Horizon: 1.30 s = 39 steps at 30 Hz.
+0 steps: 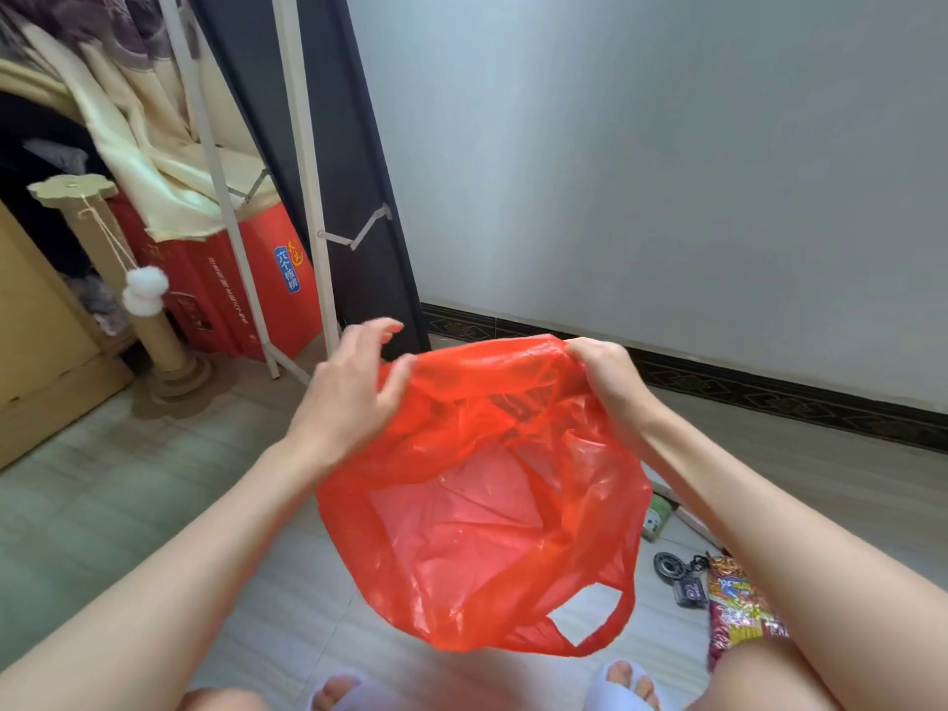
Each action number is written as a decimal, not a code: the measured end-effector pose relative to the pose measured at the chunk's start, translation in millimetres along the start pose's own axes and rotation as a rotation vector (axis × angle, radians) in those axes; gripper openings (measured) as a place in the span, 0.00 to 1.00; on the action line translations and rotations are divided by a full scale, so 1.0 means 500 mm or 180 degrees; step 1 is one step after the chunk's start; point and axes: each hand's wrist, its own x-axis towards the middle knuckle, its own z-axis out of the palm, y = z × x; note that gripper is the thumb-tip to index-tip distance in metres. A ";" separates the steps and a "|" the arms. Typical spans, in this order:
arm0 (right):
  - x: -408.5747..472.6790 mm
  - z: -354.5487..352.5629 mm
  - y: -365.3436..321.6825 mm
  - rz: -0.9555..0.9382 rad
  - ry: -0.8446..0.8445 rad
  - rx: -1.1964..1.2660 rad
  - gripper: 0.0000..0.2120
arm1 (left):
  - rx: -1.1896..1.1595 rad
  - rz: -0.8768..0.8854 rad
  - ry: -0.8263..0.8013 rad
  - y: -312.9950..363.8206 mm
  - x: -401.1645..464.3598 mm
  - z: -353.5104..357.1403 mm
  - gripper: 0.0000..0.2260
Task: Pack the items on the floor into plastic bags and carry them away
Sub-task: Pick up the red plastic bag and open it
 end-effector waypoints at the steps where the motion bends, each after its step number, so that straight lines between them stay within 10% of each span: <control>1: -0.002 0.000 -0.002 0.0253 -0.0201 0.0330 0.07 | -0.0148 0.0204 -0.0219 0.016 -0.004 0.019 0.22; 6: 0.007 -0.018 0.015 0.0974 -0.1110 0.0480 0.06 | -0.0673 0.0295 -0.0851 0.081 -0.005 0.115 0.07; 11: 0.072 -0.074 0.098 -0.0361 -0.0037 -0.2973 0.12 | -0.0346 -0.0254 -0.0994 0.034 0.015 0.187 0.10; 19: 0.061 -0.085 0.337 -0.1445 0.0001 -0.4234 0.36 | -0.1349 -0.1195 -0.1383 -0.016 0.009 0.339 0.14; 24: 0.124 -0.076 0.477 -0.1228 0.0072 -0.3843 0.10 | -0.1952 -0.1916 -0.1781 -0.086 -0.007 0.416 0.14; 31: 0.174 -0.119 0.505 -0.0470 -0.0167 -0.3220 0.07 | 0.0598 -0.0390 -0.1374 -0.203 0.006 0.469 0.13; 36: 0.216 -0.166 0.496 -0.0173 -0.0043 -0.3501 0.11 | 0.0822 0.0736 -0.0400 -0.152 0.027 0.510 0.10; 39: 0.227 -0.175 0.501 0.0105 0.0095 -0.3596 0.14 | 0.0837 0.2002 -0.1028 -0.116 -0.036 0.557 0.07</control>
